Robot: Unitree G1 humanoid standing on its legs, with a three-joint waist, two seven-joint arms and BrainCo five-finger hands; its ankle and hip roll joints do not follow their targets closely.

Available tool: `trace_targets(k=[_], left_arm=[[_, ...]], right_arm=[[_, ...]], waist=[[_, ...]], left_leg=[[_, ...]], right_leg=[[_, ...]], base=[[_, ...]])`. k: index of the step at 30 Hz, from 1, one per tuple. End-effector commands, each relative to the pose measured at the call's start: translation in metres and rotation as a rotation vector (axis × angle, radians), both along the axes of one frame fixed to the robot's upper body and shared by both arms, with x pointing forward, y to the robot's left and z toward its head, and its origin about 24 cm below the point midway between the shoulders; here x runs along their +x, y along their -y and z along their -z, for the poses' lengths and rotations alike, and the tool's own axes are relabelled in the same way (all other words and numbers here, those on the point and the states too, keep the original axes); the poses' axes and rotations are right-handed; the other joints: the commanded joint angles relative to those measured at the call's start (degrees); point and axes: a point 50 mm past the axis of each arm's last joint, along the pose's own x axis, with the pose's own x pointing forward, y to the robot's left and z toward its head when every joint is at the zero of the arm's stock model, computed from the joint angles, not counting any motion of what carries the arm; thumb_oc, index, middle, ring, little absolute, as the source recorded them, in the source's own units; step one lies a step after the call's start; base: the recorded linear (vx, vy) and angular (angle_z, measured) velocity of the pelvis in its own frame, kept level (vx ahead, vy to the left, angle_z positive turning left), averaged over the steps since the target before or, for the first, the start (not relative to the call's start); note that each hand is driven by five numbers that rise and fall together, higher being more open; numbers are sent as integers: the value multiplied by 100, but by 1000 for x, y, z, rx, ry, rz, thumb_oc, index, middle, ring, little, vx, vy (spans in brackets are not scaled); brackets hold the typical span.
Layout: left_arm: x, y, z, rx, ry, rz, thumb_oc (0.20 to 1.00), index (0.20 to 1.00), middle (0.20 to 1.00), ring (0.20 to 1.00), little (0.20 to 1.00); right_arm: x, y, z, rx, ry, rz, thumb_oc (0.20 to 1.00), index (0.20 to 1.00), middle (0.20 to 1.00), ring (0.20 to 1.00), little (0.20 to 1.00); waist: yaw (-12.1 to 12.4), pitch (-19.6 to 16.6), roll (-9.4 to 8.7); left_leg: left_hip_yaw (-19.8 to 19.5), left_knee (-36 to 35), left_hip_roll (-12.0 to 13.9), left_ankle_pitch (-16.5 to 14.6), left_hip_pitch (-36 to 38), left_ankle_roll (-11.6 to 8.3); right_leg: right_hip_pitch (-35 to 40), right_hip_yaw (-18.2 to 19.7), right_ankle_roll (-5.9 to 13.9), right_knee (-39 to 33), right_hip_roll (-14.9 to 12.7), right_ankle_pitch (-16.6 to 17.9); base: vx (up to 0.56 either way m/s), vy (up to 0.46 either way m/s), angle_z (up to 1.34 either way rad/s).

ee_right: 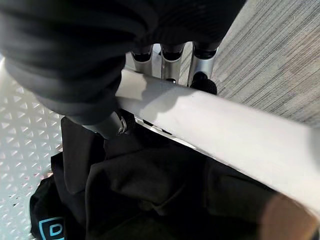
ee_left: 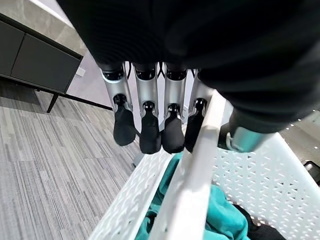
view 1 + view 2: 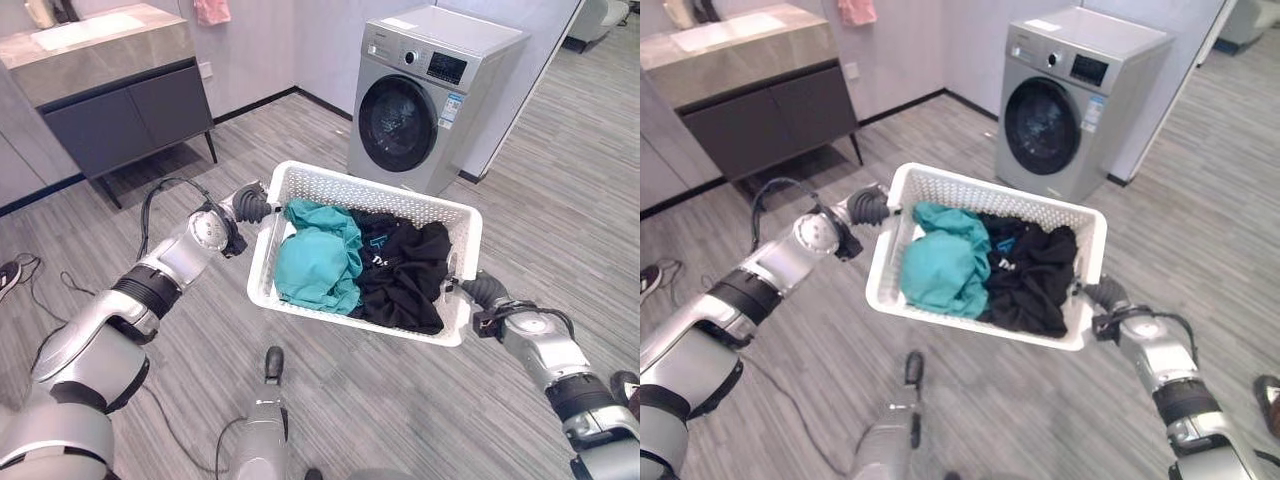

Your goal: Grab the laundry basket,head to the washer,open it,put in the laundry and shut it.

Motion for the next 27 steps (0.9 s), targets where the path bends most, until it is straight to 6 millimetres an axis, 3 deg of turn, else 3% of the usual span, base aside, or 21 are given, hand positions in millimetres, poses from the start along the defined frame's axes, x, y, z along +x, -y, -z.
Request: trace_targets(k=[1,3,6,8,10,11,12,13,14,16,18,20,21,22,23,25,27], left_arm=[[9,-7,-67,-30,221,-31,200,200,200,200,200],[8,-8,-65,-22,215,-23,200,200,200,200,200],[7,-4,-62,-9,212,-1,200,200,200,200,200],[7,0,-62,-5,216,12,200,200,200,200,200],[7,4,-64,-6,218,22,200,200,200,200,200],[8,5,-66,-5,224,22,200,200,200,200,200],[8,8,-71,-14,237,25,200,200,200,200,200],[9,10,-70,-22,238,26,200,200,200,200,200],[10,9,-78,-22,260,13,200,200,200,200,200],[11,9,-80,-36,265,7,200,200,200,200,200],[10,10,-79,-46,262,13,200,200,200,200,200],[9,9,-77,-51,261,12,200,200,200,200,200],[9,8,-76,-51,260,11,200,200,200,200,200],[9,8,-76,-54,269,6,200,200,200,200,200],[10,5,-76,-54,273,-6,200,200,200,200,200],[10,-2,-76,-43,284,-24,200,200,200,200,200],[10,0,-81,-9,298,-9,200,200,200,200,200]], right_arm=[[15,19,-62,-21,249,16,200,200,200,200,200],[17,18,-62,-20,246,15,200,200,200,200,200],[20,15,-61,-19,245,8,200,200,200,200,200],[23,13,-63,-23,251,4,200,200,200,200,200],[25,11,-64,-31,252,-1,200,200,200,200,200],[27,11,-66,-35,255,2,200,200,200,200,200],[30,9,-70,-40,265,-5,200,200,200,200,200],[30,8,-70,-45,265,-10,200,200,200,200,200],[32,9,-73,-45,278,2,200,200,200,200,200],[34,11,-78,-55,288,5,200,200,200,200,200],[35,11,-78,-54,280,5,200,200,200,200,200],[36,8,-78,-46,276,-7,200,200,200,200,200],[36,8,-77,-46,275,-8,200,200,200,200,200],[36,6,-74,-49,260,-21,200,200,200,200,200],[36,5,-74,-47,260,-26,200,200,200,200,200],[35,7,-74,-66,254,-33,200,200,200,200,200],[34,14,-77,-91,248,-23,200,200,200,200,200]], waist=[[165,-538,395],[213,-675,398],[259,-867,358],[300,-972,272],[306,-1035,248],[312,-1011,215],[247,-935,312],[171,-849,374],[63,-782,477],[-59,-747,541],[-219,-737,552],[-289,-743,483],[-293,-742,510],[-335,-717,483],[-354,-676,498],[-447,-653,503],[-461,-731,429]], left_leg=[[133,-110,831,604,1038,-143],[177,189,784,574,1034,-128],[234,593,578,476,1076,-27],[289,861,302,227,1154,124],[306,932,134,-4,1348,312],[311,994,11,-152,1439,443],[303,953,23,-281,1722,598],[322,975,38,-350,1867,669],[352,929,105,-485,2124,715],[325,857,112,-615,2381,703],[267,782,136,-767,2610,609],[264,701,121,-891,2751,482],[262,693,151,-899,2773,477],[178,623,147,-1056,2955,411],[149,615,168,-1148,3069,397],[75,659,195,-1274,3215,389],[42,791,206,-1341,3303,347]], right_leg=[[-501,-126,499,614,-763,-804],[-436,-63,557,764,-885,-878],[-361,11,701,1092,-1130,-701],[-447,110,905,1516,-1318,-194],[-718,203,1084,2308,-1435,348],[-914,274,1192,2968,-1512,708],[-1435,217,1264,4026,-1414,984],[-1771,114,1262,4609,-1403,992],[-2246,-319,1167,4913,-1698,667],[-2686,-690,1022,4421,-1875,252],[-2719,-966,995,3307,-1849,-30],[-2793,-986,1075,1782,-1869,105],[-2733,-1003,1072,1695,-1835,141],[-2816,-686,1243,504,-1825,540],[-2965,-550,1362,143,-1872,777],[-3137,-250,1427,44,-1841,858],[-3033,-96,1372,208,-1834,920]], base=[[430,128,-64],[452,144,-61],[453,155,-59],[402,143,-84],[357,138,-18],[361,164,-1],[299,168,-22],[352,172,-18],[319,104,-5],[329,10,20],[338,-152,24],[265,-192,23],[327,-202,53],[340,-205,50],[424,-258,57],[305,-203,38],[287,-230,66]])
